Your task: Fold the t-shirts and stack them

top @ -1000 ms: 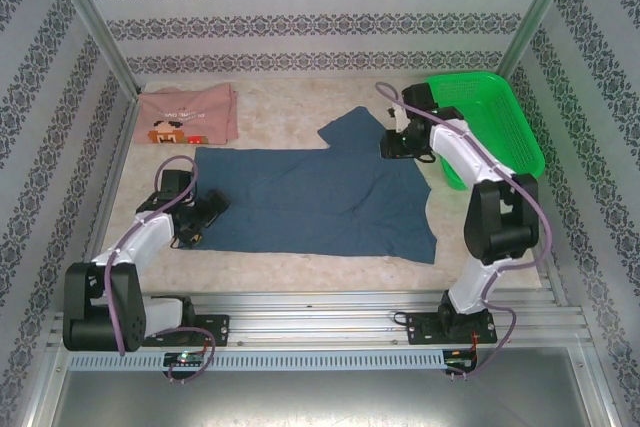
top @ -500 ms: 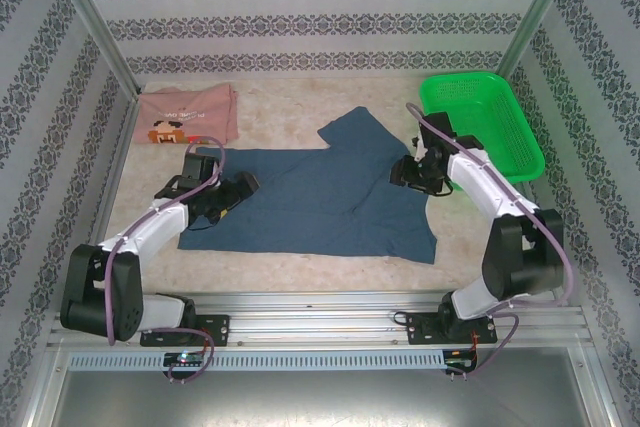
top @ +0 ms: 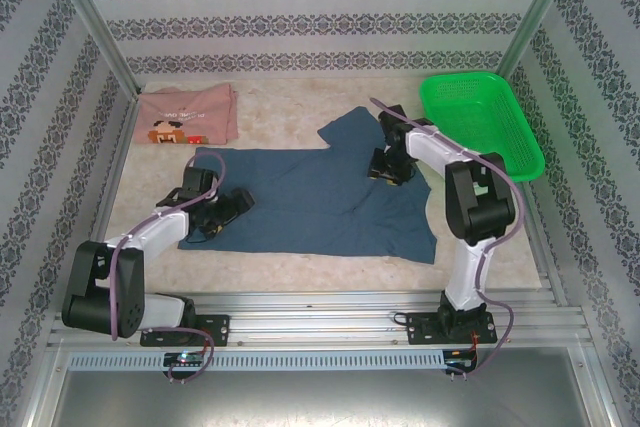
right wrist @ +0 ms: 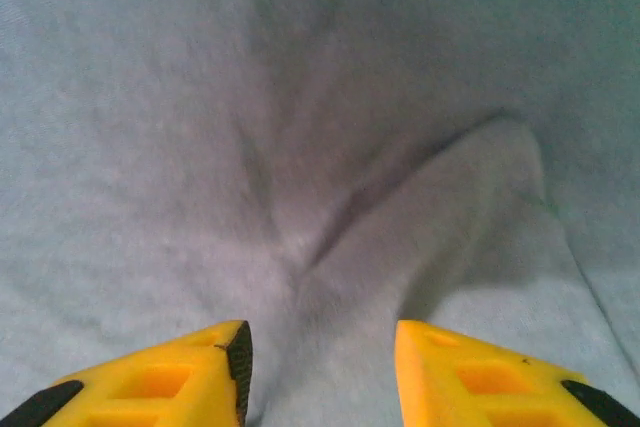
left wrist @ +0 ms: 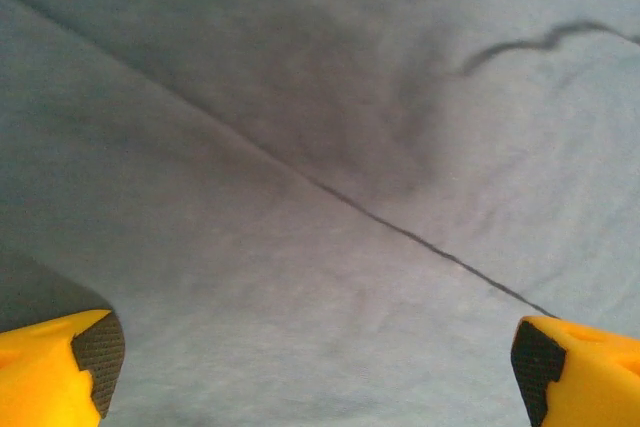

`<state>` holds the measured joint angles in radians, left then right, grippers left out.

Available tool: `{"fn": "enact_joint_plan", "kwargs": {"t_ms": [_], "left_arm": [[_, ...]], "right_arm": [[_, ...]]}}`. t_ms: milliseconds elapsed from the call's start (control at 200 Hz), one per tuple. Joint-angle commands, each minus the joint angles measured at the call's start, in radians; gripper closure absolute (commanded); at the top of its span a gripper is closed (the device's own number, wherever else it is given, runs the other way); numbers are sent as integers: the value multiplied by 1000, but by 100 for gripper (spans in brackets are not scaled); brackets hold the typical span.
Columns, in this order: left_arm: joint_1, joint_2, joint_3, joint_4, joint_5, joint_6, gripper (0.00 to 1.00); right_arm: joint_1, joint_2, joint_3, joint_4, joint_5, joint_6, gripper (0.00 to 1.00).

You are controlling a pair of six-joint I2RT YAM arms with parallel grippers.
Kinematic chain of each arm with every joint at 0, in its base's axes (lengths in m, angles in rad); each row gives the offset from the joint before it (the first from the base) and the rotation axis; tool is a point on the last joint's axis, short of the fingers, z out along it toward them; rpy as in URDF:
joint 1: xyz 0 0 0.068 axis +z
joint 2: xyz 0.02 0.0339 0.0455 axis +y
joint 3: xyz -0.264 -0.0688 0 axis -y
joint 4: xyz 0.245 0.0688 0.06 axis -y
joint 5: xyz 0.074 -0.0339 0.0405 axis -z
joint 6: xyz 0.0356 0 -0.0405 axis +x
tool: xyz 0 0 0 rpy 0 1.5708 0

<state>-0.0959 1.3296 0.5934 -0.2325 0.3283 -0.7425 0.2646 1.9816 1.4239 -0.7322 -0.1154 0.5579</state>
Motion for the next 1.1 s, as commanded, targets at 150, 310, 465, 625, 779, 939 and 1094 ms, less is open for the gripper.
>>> {"fn": "enact_joint_plan", "kwargs": {"t_ms": [150, 310, 465, 625, 779, 939, 1094], "left_arm": [[76, -81, -44, -77, -42, 11, 0], [102, -84, -59, -90, -30, 15, 0], [116, -79, -55, -93, -23, 27, 0], [116, -92, -25, -129, -34, 52, 0], [116, -84, -7, -143, -37, 65, 0], [113, -72, 10, -152, -32, 68, 0], [96, -90, 50, -177, -39, 83, 0]], "right_arm": [[58, 136, 107, -35, 63, 2, 67], [95, 187, 162, -19, 29, -50, 65], [110, 201, 216, -60, 36, -104, 61], [48, 22, 74, 53, 100, -44, 54], [-36, -53, 54, -15, 155, -71, 52], [-94, -153, -58, 68, 85, -26, 51], [-9, -166, 24, 5, 4, -14, 50]]}}
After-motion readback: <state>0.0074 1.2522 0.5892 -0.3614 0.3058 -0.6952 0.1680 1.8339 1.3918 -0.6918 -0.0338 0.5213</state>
